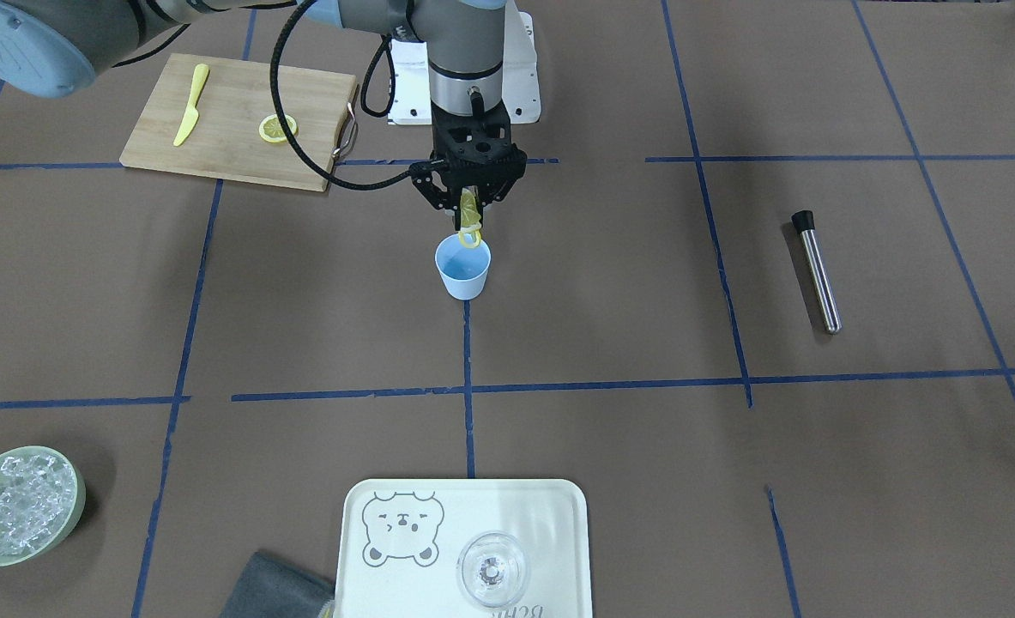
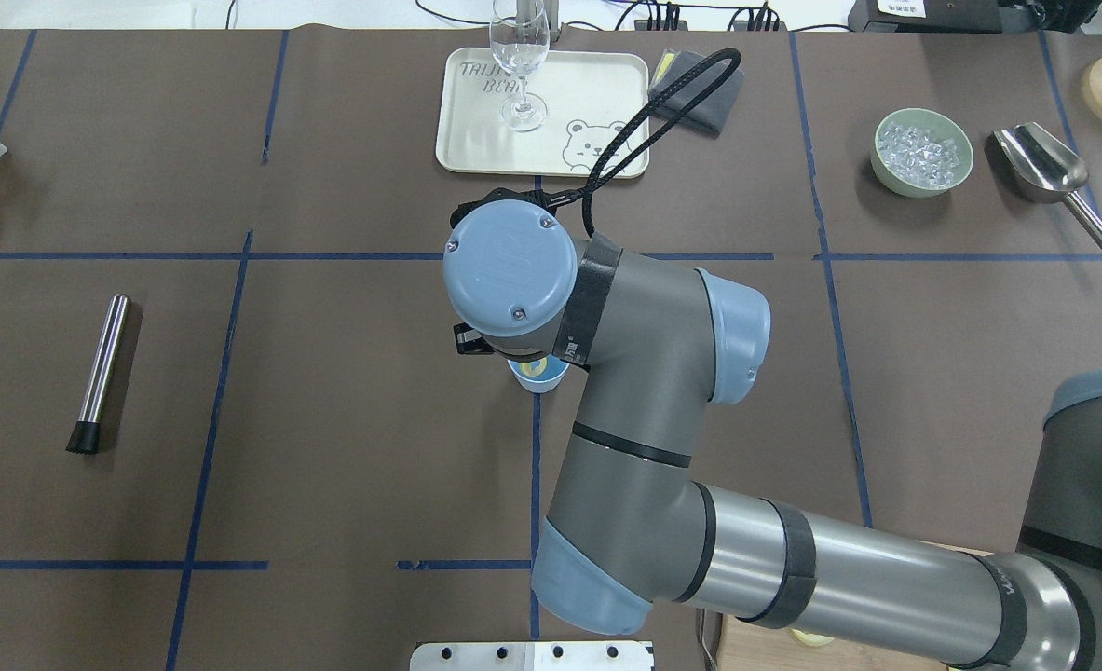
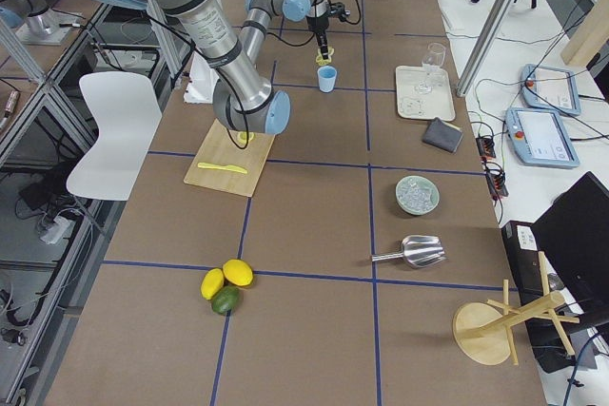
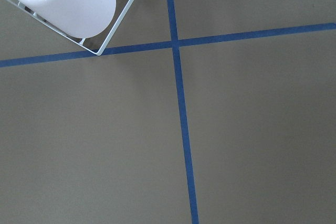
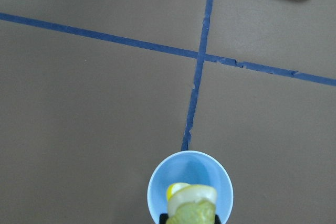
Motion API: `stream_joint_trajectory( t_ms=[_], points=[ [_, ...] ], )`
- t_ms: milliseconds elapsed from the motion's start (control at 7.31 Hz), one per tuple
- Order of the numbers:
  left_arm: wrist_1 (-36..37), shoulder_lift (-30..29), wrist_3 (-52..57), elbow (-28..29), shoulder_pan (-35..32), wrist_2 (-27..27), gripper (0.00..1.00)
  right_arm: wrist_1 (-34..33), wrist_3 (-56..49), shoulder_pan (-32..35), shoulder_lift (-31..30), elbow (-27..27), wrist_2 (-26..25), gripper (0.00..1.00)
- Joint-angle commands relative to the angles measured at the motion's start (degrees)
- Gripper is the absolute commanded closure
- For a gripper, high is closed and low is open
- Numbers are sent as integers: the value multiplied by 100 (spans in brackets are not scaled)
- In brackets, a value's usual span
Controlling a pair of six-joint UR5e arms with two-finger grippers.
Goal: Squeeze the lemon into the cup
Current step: 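Lift the lemon slice with the right gripper and carry it over the blue cup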
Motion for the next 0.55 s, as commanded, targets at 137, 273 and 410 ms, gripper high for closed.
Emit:
stream_joint_trajectory(
  t_ms=[137, 273, 410],
  points=[
    [-3, 0, 4, 0, 0, 0, 0, 128, -1, 28, 3, -189, -7, 100],
    [-3, 0, 4, 0, 0, 0, 0, 128, -9, 28, -40, -198, -33, 100],
    [5, 0, -5, 0, 0, 0, 0, 128, -9, 28, -32, -207, -42, 100]
  ],
)
